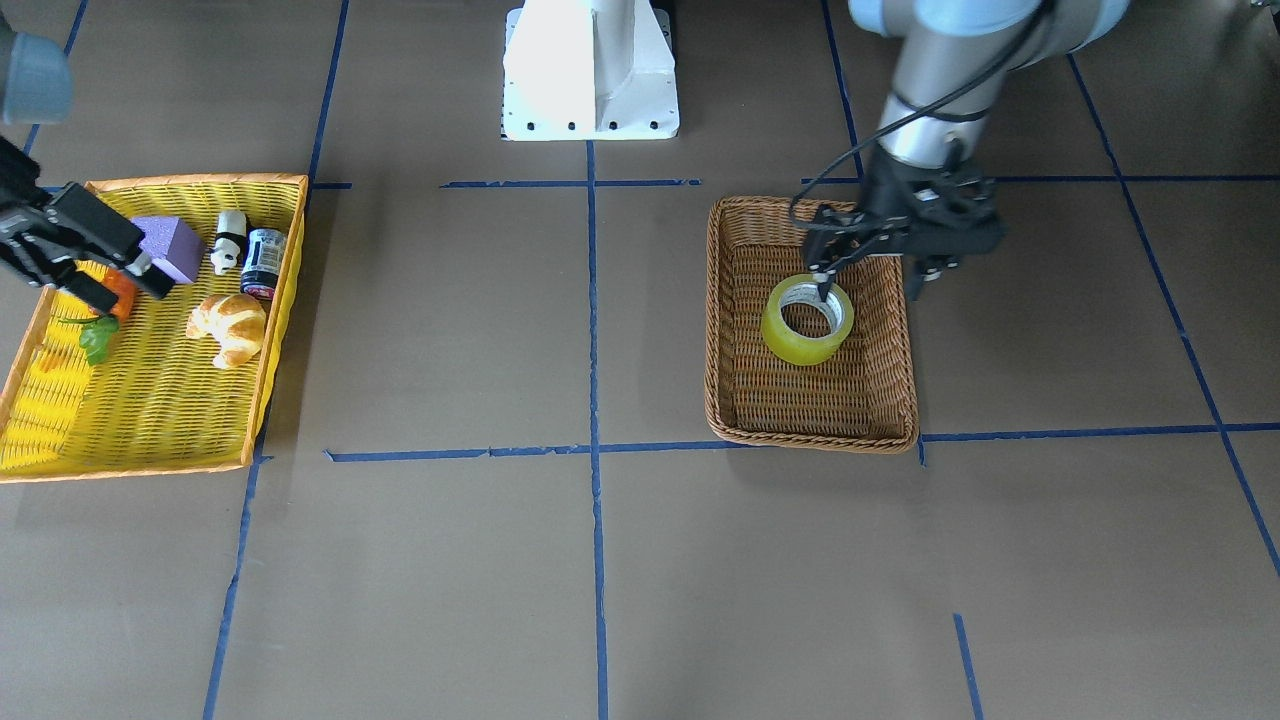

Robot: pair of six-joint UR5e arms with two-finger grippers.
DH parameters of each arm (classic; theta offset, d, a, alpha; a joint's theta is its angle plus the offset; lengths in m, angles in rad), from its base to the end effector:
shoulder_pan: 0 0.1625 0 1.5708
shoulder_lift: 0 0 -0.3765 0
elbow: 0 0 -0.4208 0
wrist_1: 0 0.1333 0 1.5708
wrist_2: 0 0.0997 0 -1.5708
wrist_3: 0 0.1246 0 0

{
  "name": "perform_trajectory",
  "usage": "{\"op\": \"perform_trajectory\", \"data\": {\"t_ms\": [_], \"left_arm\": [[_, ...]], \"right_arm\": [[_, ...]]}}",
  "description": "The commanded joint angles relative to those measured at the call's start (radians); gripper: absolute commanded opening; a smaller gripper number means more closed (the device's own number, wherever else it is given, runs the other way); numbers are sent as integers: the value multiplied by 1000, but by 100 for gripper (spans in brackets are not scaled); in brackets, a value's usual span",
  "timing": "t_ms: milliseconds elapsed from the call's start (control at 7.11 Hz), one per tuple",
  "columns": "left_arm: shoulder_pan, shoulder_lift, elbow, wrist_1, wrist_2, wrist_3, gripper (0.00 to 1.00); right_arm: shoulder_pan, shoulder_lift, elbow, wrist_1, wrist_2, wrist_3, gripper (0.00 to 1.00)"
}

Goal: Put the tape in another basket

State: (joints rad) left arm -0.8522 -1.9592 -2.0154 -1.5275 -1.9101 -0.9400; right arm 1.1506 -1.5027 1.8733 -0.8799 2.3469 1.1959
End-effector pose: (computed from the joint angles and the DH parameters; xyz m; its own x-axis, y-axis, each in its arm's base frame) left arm 0.3122 -0.4965 0.2115 0.7012 0.0431 -0.7117 0.1742 0.9576 0.2296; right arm -0.1799 -0.5155 0.3420 0.3323 0.1032 0.9375 -0.3013 0.9535 0.0019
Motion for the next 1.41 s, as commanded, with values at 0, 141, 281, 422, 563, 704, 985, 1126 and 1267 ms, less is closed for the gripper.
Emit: {"op": "perform_trajectory", "data": {"t_ms": [0, 141, 281, 422, 563, 704, 985, 1126, 1267], "left_arm": [[-297, 112, -10, 53, -273, 430, 100], [-427, 184, 24, 53, -341, 654, 100], [-544, 228, 100, 53, -369, 885, 100], [-656, 236, 244, 53, -371, 1119, 100], [-745, 227, 417, 52, -375, 1312, 100], [-798, 217, 504, 59, -404, 1375, 100], [-821, 183, 503, 217, -434, 1374, 100], [-820, 189, 507, 224, -437, 1350, 100], [-820, 195, 495, 222, -440, 1258, 100]], "right_arm": [[113, -126, 7, -216, 23, -512, 100], [189, -164, 6, -363, 29, -797, 100], [290, -177, 4, -569, 31, -1090, 100], [382, -179, -3, -731, 32, -1324, 100], [437, -179, -3, -828, 31, -1442, 100], [442, -192, -5, -855, 31, -1469, 100], [440, -194, -22, -857, 29, -1451, 100], [436, -186, -39, -857, 28, -1428, 100], [422, -182, -37, -857, 35, -1371, 100]]}}
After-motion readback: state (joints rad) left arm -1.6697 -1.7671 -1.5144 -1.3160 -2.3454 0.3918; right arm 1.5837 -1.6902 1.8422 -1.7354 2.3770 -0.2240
